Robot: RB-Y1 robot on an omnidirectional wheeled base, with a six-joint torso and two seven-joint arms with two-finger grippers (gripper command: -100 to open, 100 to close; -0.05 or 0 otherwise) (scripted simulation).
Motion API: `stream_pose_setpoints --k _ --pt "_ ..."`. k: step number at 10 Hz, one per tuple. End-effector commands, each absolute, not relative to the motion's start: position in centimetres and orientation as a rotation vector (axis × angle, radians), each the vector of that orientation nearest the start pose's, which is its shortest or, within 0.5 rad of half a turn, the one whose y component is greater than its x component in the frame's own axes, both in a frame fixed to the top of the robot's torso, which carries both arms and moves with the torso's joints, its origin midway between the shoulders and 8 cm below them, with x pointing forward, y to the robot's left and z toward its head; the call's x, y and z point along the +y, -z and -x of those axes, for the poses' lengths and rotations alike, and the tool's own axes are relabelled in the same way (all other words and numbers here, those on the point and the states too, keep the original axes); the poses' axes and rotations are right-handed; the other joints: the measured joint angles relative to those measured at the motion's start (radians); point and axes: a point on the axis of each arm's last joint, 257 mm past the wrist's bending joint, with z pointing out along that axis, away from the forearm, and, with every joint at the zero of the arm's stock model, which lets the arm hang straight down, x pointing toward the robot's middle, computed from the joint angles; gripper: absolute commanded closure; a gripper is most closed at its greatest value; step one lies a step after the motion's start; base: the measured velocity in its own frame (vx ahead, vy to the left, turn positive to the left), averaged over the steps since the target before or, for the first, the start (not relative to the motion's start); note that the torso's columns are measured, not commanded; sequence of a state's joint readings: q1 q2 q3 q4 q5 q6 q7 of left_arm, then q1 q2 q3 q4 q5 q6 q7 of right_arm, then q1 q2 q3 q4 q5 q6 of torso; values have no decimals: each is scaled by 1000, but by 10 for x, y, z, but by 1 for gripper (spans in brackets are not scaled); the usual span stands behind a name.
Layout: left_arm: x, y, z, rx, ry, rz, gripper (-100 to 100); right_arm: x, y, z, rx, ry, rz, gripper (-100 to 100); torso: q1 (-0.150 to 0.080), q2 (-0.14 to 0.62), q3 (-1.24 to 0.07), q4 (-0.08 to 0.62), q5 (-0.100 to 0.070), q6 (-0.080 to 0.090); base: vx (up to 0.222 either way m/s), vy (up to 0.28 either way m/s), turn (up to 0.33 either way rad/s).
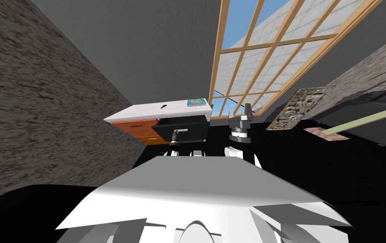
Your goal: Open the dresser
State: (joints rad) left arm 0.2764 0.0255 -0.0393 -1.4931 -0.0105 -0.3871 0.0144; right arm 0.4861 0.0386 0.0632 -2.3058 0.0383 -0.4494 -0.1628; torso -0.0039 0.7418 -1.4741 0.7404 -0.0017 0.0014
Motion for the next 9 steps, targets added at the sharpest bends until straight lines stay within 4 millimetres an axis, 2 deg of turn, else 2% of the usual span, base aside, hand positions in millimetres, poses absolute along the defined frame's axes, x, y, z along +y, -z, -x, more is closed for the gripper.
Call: stream_pose_setpoints --k 1,2,3,9 --pt "248 288 -443 1143 1195 1160 100 -257 -31 -351 565 -1494 -741 0 2 0 0 1 0 -1 -153 5 -2" --pt "250 285 -445 1154 1185 1177 -100 -257 -31 -351 565 -1493 -741 0 2 0 0 2 -1 -1 -77 -2 -1" --pt "250 285 -445 1154 1185 1177 -100 -257 -31 -351 565 -1493 -741 0 2 -4 -2 0 0 -1 0 0 0" --pt "252 253 -451 1152 1185 1180 -100 -257 -31 -351 565 -1493 -741 0 4 -2 -1 -2 2 -1 -1 -1 -3"
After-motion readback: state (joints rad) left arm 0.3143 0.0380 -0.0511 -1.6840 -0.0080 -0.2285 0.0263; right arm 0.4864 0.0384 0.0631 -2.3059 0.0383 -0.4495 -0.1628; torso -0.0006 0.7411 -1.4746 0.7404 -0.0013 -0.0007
